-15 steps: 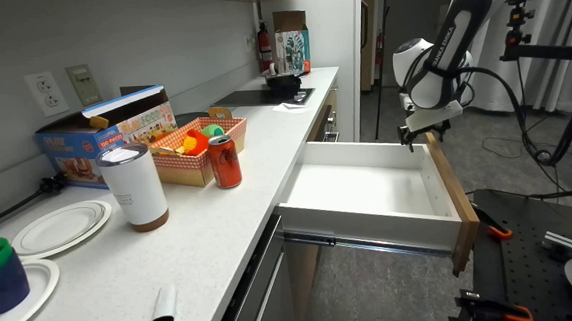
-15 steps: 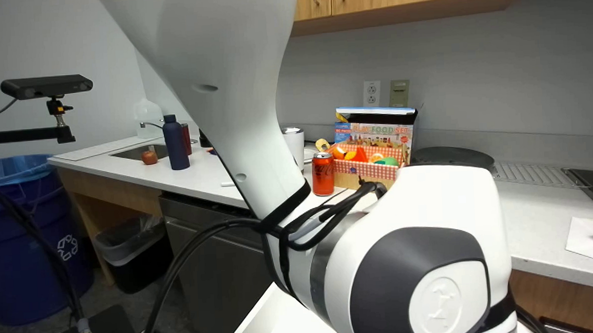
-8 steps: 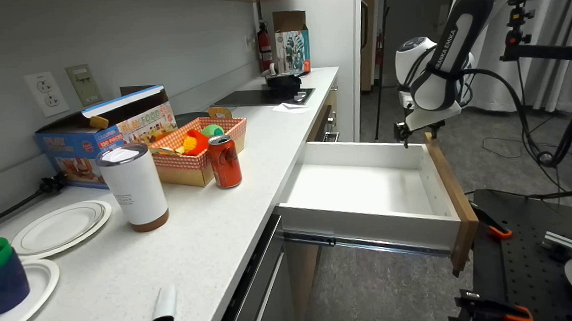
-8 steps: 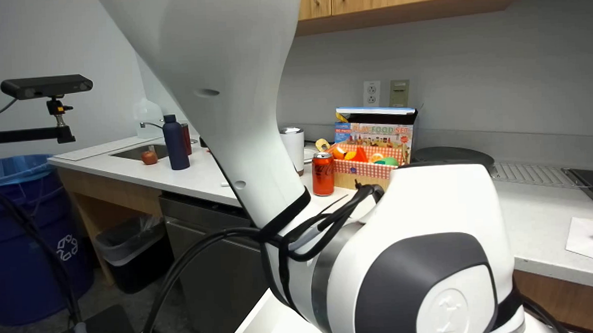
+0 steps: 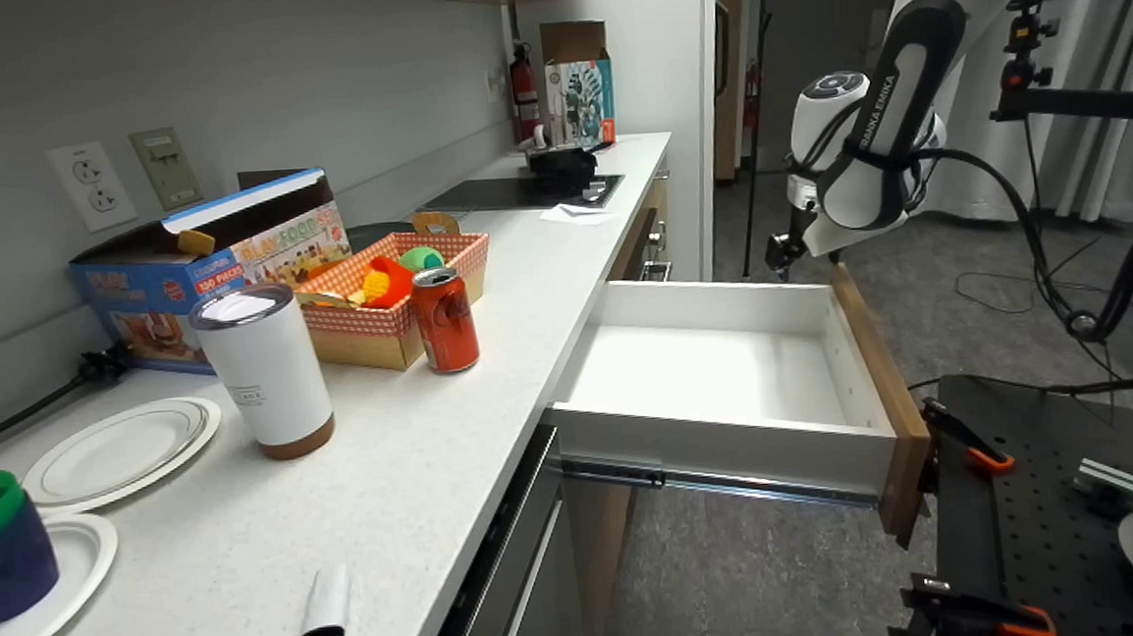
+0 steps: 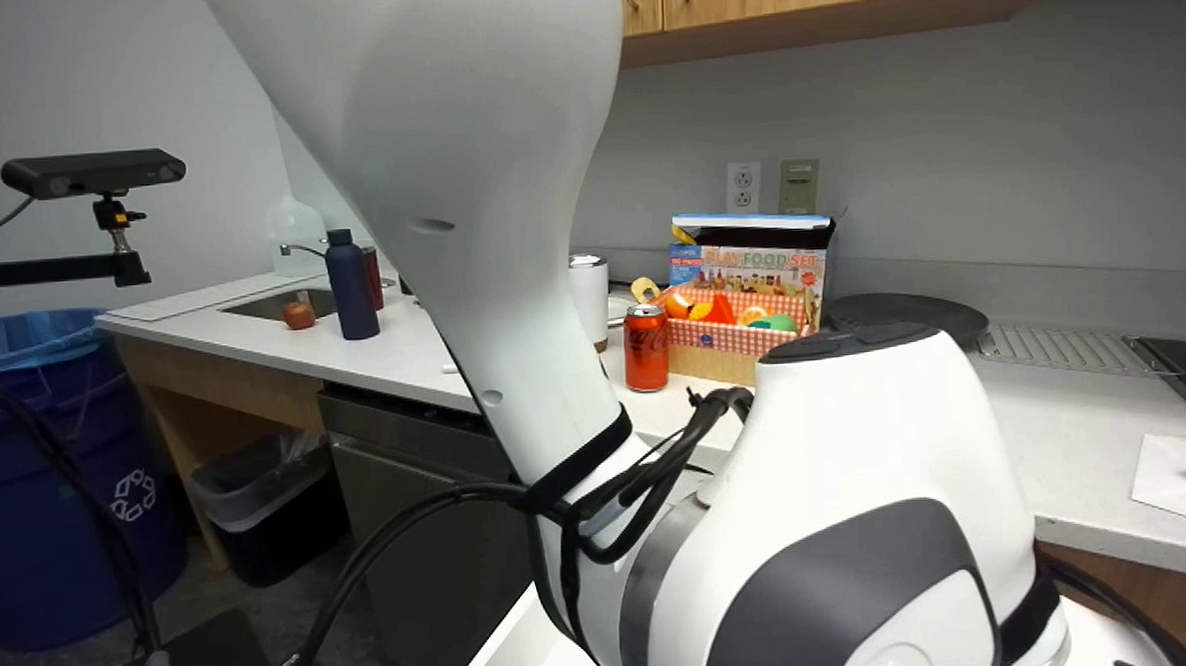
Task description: Open the drawer fully
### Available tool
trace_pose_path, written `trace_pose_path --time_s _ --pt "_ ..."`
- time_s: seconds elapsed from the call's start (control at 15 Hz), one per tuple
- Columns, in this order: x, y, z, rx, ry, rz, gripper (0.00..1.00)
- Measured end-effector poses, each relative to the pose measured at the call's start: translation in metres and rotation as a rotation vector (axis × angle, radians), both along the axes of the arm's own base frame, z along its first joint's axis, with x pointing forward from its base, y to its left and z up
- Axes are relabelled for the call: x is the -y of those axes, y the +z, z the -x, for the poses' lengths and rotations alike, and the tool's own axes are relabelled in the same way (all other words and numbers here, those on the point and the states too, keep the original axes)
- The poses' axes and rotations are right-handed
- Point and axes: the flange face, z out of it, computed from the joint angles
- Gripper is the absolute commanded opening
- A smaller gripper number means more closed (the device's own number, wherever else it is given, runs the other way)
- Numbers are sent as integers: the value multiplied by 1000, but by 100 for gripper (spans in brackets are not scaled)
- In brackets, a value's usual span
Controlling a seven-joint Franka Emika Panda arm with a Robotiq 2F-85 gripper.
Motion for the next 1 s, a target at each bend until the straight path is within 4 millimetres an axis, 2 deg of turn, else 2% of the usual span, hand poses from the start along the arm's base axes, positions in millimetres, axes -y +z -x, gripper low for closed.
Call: trace_pose_path --time_s 0.47,1.0 --pt "3 -4 -7 57 91 24 100" --pt "-10 -11 -17 85 170 11 100"
